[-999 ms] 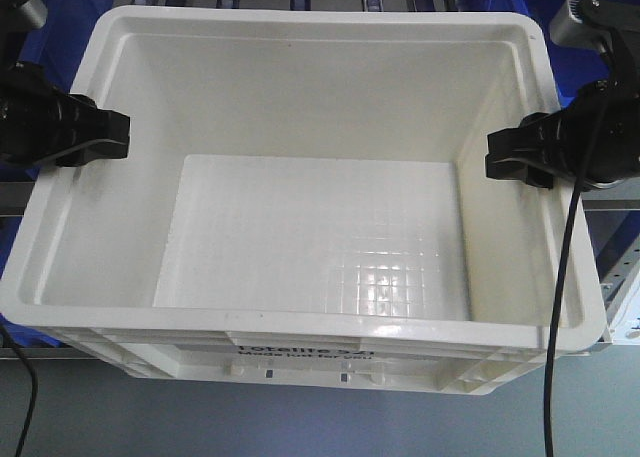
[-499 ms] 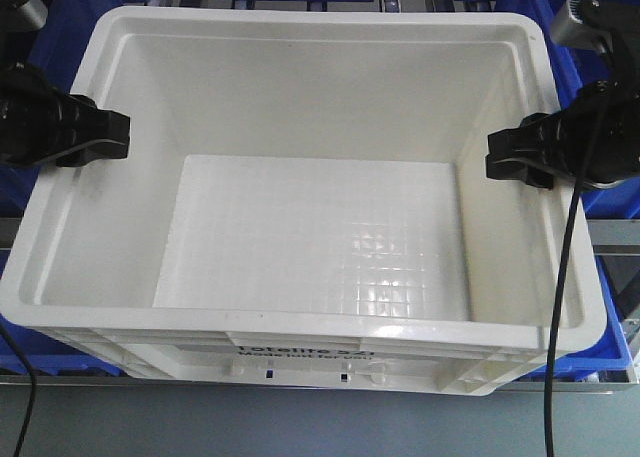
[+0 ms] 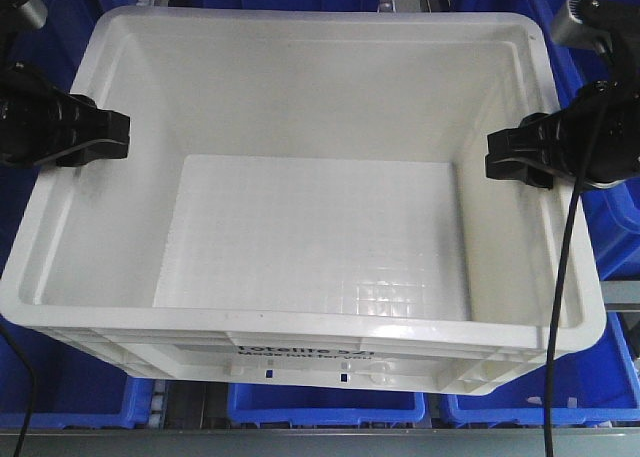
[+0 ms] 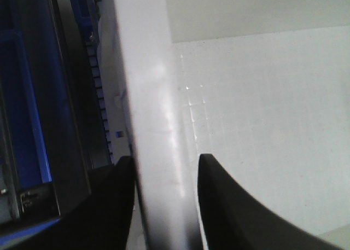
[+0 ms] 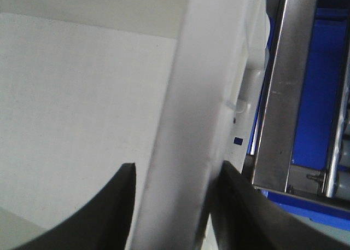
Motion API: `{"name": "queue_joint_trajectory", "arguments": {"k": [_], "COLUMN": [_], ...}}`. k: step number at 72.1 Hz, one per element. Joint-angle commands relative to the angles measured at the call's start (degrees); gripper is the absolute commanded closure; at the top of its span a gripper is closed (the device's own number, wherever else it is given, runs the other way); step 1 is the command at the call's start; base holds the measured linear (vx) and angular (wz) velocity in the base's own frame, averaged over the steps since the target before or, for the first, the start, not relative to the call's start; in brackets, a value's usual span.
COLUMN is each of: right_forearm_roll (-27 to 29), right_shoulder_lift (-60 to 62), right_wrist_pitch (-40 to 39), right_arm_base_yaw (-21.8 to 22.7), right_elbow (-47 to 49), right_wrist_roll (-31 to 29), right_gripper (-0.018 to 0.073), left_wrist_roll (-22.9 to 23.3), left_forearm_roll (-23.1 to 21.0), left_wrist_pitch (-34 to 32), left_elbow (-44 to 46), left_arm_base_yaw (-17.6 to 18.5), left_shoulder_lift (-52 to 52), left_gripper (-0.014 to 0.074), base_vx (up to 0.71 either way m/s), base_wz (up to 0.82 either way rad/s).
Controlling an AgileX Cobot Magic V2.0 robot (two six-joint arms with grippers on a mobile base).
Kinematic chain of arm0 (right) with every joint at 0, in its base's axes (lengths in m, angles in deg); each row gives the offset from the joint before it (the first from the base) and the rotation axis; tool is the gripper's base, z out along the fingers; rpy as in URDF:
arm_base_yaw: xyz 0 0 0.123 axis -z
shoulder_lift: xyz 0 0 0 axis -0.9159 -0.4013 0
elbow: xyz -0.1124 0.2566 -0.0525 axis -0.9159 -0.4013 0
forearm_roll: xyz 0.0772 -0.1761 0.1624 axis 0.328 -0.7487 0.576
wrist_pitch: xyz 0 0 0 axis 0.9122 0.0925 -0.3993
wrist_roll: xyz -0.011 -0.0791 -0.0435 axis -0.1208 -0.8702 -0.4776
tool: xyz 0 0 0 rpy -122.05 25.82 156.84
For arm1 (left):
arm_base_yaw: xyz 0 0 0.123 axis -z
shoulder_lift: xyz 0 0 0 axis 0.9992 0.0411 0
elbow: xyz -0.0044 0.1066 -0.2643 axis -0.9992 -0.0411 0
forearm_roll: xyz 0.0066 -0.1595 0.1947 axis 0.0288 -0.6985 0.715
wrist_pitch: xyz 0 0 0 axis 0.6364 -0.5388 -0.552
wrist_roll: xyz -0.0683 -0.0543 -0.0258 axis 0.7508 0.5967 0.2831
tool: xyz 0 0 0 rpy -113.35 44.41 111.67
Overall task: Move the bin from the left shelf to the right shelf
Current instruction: 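Carry the crate with both grippers over the roller shelf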
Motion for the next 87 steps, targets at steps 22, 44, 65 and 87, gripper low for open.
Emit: {"name": "queue_joint_trajectory", "arguments": {"k": [22, 44, 65, 87], "right_forearm_roll": [0.52, 0.52, 0.52, 0.52], "right_shoulder_lift": [1.86, 1.86, 1.86, 1.86], "right_wrist_pitch": [-4.83, -4.83, -4.83, -4.83], "right_arm_base_yaw": [0.2, 0.2, 0.2, 0.2], "right_elbow": [2.08, 2.08, 2.08, 2.08], "right_wrist_roll": [-1.7, -1.7, -1.7, -1.7], "right_gripper": [0.0564, 0.0564, 0.0564, 0.0564], "left_wrist_roll": [-2.57, -2.57, -2.57, -2.57], "left_forearm_roll": [-3.31, -3.31, -3.31, -3.31], "left_wrist_pitch": [-4.09, -4.09, -4.09, -4.09], "left_elbow": [2.02, 2.02, 2.02, 2.02], "left_arm_base_yaw": [0.48, 0.48, 0.48, 0.48], "left_shoulder_lift": [-2.7, -2.7, -2.7, -2.7], "left_gripper": [0.0594, 0.0594, 0.0594, 0.0594], "base_vx": [0.19, 0.14, 0.08, 0.04], "base_wz": [-0.03, 0.04, 0.04, 0.01]}}
